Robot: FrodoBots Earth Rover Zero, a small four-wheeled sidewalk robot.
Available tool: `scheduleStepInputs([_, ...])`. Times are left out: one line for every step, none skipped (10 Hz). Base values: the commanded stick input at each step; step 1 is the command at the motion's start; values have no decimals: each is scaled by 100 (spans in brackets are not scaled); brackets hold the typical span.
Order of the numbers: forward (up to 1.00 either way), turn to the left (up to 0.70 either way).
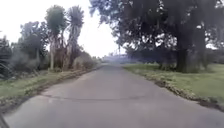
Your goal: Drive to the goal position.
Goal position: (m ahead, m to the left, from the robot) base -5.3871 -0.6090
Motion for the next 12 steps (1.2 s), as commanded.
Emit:
scheduleStepInputs([85,0])
scheduleStepInputs([85,0])
scheduleStepInputs([85,0])
scheduleStepInputs([85,0])
scheduleStepInputs([85,0])
scheduleStepInputs([85,0])
scheduleStepInputs([85,0])
scheduleStepInputs([85,0])
scheduleStepInputs([85,0])
scheduleStepInputs([85,0])
scheduleStepInputs([85,0])
scheduleStepInputs([85,0])
